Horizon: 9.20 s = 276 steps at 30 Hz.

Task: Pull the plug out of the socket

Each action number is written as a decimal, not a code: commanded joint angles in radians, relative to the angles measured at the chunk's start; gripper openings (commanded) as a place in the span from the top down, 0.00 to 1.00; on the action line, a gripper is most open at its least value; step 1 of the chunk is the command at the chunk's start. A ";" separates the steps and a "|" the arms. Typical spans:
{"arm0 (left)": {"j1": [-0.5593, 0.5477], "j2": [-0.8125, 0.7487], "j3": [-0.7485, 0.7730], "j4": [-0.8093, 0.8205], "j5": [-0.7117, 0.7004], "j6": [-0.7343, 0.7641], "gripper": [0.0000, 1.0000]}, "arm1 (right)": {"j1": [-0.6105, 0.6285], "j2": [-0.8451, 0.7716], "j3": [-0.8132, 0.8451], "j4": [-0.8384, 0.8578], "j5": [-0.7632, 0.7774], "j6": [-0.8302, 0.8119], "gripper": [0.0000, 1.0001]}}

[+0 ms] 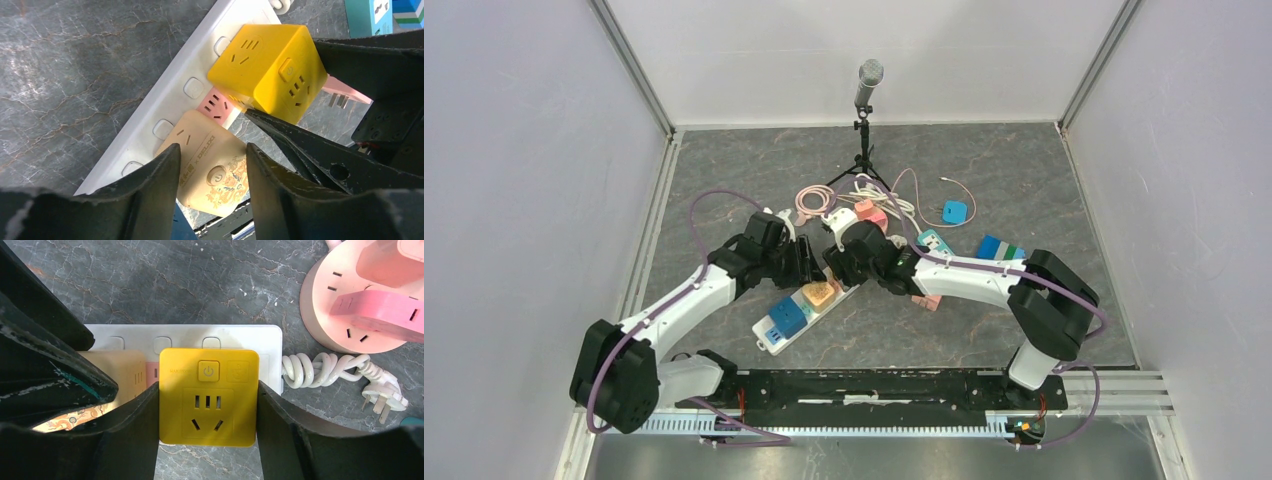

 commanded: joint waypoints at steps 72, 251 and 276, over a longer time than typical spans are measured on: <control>-0.070 0.118 0.020 -0.232 -0.107 0.008 0.62 | -0.021 -0.141 -0.022 0.248 -0.082 -0.214 1.00; -0.062 -0.326 -0.168 -0.407 -0.323 -0.337 0.53 | 0.205 -0.103 -0.186 0.495 0.136 -0.050 1.00; -0.062 -0.323 -0.162 -0.407 -0.327 -0.332 0.56 | 0.168 -0.168 -0.203 0.462 0.132 -0.091 1.00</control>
